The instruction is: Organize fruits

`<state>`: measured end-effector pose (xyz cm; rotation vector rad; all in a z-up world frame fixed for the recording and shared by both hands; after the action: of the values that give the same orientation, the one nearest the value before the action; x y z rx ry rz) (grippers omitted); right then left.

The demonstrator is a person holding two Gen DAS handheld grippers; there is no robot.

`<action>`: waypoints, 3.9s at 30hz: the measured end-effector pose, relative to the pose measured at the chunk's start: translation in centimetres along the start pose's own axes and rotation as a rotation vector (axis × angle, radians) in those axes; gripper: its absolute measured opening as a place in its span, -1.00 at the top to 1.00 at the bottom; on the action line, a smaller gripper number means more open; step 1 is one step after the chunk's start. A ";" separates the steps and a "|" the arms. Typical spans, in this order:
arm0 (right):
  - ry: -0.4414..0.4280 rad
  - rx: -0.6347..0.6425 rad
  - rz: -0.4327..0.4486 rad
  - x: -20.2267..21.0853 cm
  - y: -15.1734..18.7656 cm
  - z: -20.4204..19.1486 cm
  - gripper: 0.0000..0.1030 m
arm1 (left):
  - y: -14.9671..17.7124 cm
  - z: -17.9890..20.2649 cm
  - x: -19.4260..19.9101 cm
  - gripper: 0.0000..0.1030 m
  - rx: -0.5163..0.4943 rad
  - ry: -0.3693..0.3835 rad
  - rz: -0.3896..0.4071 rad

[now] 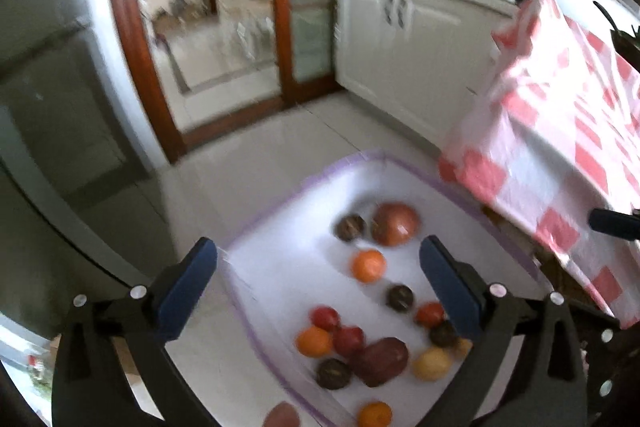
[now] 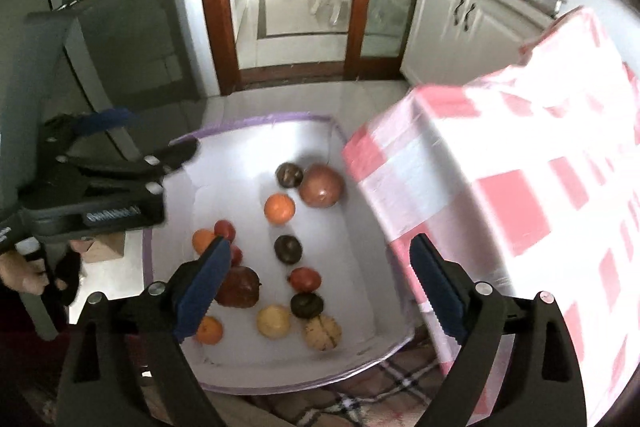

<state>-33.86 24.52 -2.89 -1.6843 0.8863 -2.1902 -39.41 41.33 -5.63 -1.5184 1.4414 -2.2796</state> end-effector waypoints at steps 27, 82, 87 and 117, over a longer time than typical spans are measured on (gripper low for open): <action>0.015 -0.086 -0.263 -5.2 3.8 -1.5 -0.71 | 5.9 -1.4 -2.9 -0.97 0.145 0.001 -0.359; -0.020 -0.080 -0.298 -6.0 5.7 -2.0 -0.71 | 6.5 -0.6 -2.9 -0.97 0.132 0.005 -0.373; -0.023 -0.081 -0.303 -5.9 6.0 -2.0 -0.71 | 6.8 -0.6 -2.8 -0.97 0.134 0.006 -0.379; -0.040 -0.072 -0.319 -6.0 7.0 -2.2 -0.71 | 6.7 -0.8 -3.3 -0.97 0.134 0.010 -0.391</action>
<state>-35.23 22.85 -12.13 -2.0178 0.7362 -2.3346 -41.15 39.71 -12.74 -1.8853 1.0391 -2.5297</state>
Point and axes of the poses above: each gripper's, at about its wrist camera, not at the fingertips, and x roughly against the way its jaws point, z to its right, y to its underside, the point moved 8 cm from there along -x, roughly the way its jaws point, and after that the axes turned 10 degrees about x, right-handed, at the moved point
